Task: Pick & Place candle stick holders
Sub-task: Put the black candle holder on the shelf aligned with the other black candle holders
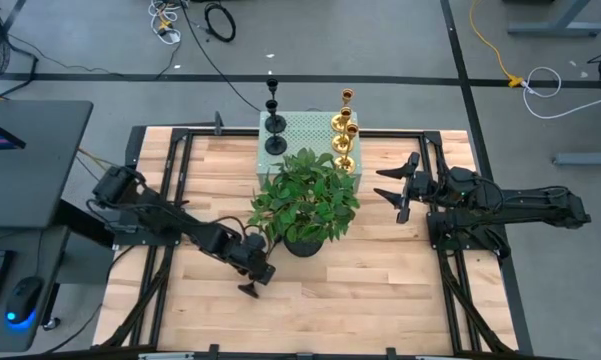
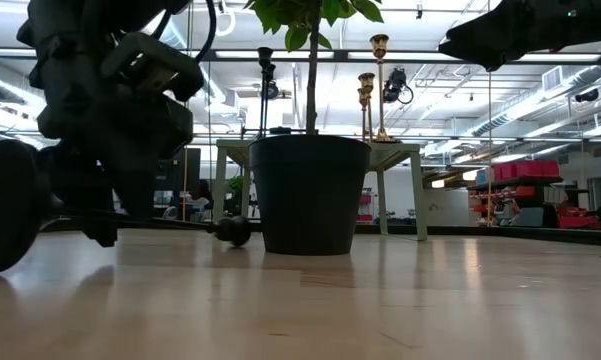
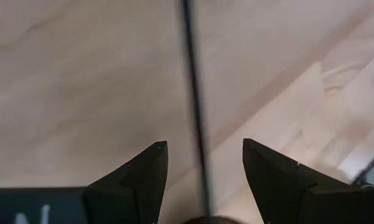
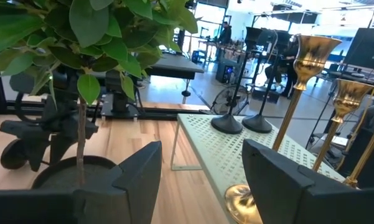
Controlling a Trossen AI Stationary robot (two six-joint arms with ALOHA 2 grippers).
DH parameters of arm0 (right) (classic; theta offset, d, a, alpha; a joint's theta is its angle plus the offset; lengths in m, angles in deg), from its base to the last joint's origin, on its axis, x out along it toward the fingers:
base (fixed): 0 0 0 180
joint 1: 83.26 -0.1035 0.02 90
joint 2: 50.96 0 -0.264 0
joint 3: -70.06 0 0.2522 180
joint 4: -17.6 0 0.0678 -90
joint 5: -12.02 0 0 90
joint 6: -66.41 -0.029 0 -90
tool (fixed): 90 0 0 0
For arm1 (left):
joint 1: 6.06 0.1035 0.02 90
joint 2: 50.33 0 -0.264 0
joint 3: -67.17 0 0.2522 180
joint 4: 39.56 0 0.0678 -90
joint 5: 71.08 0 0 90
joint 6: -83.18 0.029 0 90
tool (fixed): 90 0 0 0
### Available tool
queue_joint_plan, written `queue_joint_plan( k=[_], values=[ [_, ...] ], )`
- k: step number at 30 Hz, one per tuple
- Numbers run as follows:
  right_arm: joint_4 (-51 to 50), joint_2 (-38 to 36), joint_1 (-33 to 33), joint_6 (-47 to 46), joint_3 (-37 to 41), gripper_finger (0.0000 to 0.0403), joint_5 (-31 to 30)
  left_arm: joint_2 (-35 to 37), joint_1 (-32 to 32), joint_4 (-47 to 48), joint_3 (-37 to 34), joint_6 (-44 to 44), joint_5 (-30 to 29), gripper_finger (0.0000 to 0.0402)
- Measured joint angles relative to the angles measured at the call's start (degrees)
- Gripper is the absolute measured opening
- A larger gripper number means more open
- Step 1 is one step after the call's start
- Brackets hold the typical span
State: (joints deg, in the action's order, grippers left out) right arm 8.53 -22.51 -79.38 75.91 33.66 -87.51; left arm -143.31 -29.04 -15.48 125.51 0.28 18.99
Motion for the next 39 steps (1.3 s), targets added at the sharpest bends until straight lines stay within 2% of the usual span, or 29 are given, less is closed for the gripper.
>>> queue_joint_plan(
  k=[7, 10, 14, 21, 27, 33, 36, 39],
  values=[
    [0.0, 0.0, 0.0, -0.2, 0.0, 0.0223, 0.0, -1.1, 0.0, 1.3, 0.0, -0.4, 0.4, 0.0208],
    [0.0, 0.0, 0.0, -0.2, 0.0, 0.0223, 0.0, -1.9, 0.0, 0.8, 0.2, -0.5, 0.9, 0.0194],
    [0.0, 0.0, 0.0, -0.2, 0.0, 0.0223, 0.1, -2.8, 0.1, 1.2, 0.3, -0.5, 1.0, 0.0145],
    [0.0, 0.0, 0.0, -0.2, 0.0, 0.0223, 0.1, -3.0, 0.1, 1.7, 0.1, 0.3, 0.9, 0.0017],
    [-0.1, 0.0, 0.0, -0.5, 0.0, 0.0223, 0.1, -2.5, -0.5, 2.0, 0.1, 2.1, -0.5, 0.0007],
    [-1.3, 0.0, 0.0, -1.0, 0.0, 0.0223, 0.1, 2.6, -4.3, 5.9, -0.1, 1.0, -9.0, 0.0006],
    [-1.3, 0.0, 0.0, -1.0, 0.0, 0.0223, 0.0, 7.3, -7.6, 9.1, -0.1, 0.8, -18.3, 0.0005],
    [-1.0, 0.0, 0.0, -1.0, 0.0, 0.0223, 0.0, 12.8, -10.7, 13.9, 0.0, 0.8, -30.0, 0.0005]
  ],
)
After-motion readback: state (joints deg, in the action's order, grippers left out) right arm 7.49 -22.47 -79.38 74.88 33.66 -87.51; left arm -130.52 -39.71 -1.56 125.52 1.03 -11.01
